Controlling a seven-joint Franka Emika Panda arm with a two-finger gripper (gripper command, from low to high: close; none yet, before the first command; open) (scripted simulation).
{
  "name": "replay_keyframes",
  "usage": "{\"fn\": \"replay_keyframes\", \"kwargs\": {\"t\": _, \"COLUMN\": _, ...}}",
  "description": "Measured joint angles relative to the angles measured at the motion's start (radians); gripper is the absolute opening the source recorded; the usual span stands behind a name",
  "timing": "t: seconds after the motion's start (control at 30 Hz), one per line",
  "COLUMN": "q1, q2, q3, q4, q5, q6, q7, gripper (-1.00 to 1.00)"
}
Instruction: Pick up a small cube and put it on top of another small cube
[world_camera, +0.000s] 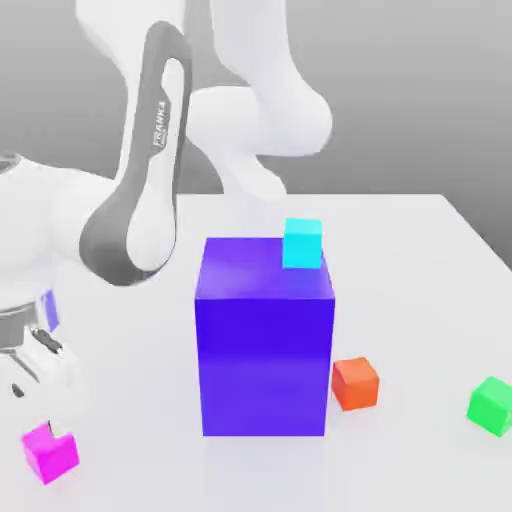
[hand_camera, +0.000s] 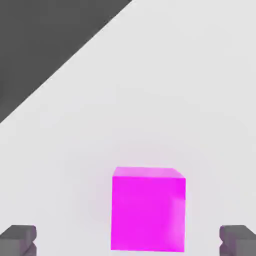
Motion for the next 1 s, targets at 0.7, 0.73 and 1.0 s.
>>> {"fn": "replay_keyframes", "kwargs": {"t": 0.7, "q1": 0.181, "q2": -0.124, "q3": 0.131, "q4": -0.042, "q5": -0.116, "q6": -0.084, "q7": 0.001, "gripper": -1.00}}
{"fn": "replay_keyframes", "kwargs": {"t": 0.73, "q1": 0.207, "q2": -0.132, "q3": 0.155, "q4": -0.046, "q5": -0.125, "q6": -0.087, "q7": -0.005, "gripper": -1.00}}
{"fn": "replay_keyframes", "kwargs": {"t": 1.0, "q1": 0.419, "q2": -0.207, "q3": 0.353, "q4": -0.094, "q5": -0.210, "q6": -0.110, "q7": -0.050, "gripper": -1.00}}
